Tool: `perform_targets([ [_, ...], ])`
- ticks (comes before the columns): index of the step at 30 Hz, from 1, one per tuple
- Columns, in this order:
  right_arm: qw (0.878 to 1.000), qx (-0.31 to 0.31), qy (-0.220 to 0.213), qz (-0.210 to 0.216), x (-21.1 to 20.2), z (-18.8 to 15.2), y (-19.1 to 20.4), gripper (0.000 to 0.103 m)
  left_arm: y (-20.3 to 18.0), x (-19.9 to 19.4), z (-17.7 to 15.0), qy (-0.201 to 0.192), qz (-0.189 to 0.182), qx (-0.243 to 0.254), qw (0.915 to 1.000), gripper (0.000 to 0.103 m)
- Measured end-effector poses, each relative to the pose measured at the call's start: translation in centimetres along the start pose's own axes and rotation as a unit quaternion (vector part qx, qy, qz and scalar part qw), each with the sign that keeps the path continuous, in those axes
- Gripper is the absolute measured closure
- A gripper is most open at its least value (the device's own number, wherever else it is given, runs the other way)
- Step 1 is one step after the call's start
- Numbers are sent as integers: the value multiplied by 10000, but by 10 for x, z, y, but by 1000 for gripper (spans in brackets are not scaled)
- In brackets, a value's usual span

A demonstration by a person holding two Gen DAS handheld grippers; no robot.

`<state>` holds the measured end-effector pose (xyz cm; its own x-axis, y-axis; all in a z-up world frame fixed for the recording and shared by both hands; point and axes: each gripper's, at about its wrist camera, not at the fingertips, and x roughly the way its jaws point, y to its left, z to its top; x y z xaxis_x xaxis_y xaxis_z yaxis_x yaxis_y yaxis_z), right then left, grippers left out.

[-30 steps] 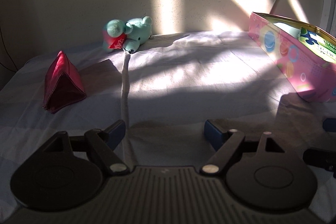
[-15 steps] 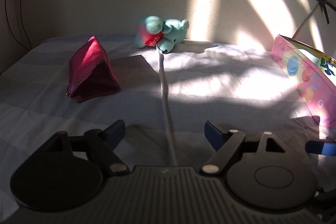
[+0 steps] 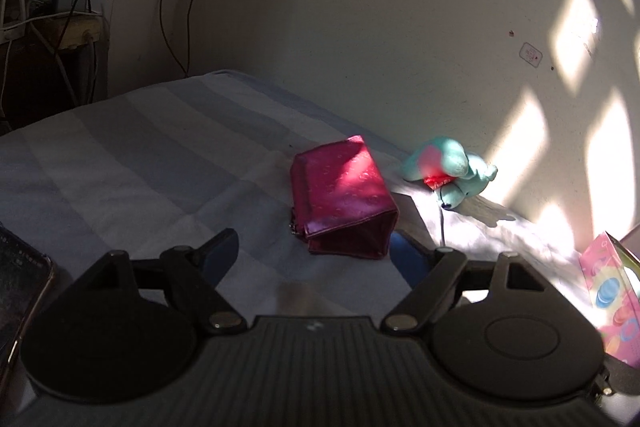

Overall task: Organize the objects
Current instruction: 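Withdraw both grippers and move the right gripper to the mint-green plush bear, then close the right gripper on the plush bear and lift it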

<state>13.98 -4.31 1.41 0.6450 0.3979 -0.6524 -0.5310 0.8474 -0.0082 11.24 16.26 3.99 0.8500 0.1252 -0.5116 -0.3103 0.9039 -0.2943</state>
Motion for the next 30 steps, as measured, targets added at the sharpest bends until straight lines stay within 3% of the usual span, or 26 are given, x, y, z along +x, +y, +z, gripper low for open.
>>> perform_targets([
  [3,9997,-40,-205,124,13,25,0,19,11,-3,5,-144,205,-237,9994,19],
  [7,9960,505,-726,-134,28,73,-24,19,13,4,5,52,136,-398,9991,19],
  [11,9920,792,-851,-500,65,122,-44,20,-2,6,1,141,-7,-71,9999,19],
  [15,9917,683,-704,-826,105,147,-46,24,-14,6,-4,136,-52,210,9997,19],
  [17,9923,368,-546,-1046,123,146,-40,51,-14,9,-4,209,-77,214,9995,19],
  [18,9909,176,-688,-1142,123,141,-35,52,-12,8,-4,262,-96,191,9994,19],
  [20,9919,-80,-719,-1043,120,130,-26,71,-11,9,-4,322,-125,153,9993,19],
  [25,9912,-514,-757,-958,84,88,-10,74,-9,8,-6,371,-203,102,9991,19],
  [28,9948,-458,-664,-626,44,55,-8,75,-10,6,-6,352,-269,76,9990,18],
  [30,9955,-488,-629,-519,19,34,-7,86,-10,4,-7,336,-370,68,9987,18],
])
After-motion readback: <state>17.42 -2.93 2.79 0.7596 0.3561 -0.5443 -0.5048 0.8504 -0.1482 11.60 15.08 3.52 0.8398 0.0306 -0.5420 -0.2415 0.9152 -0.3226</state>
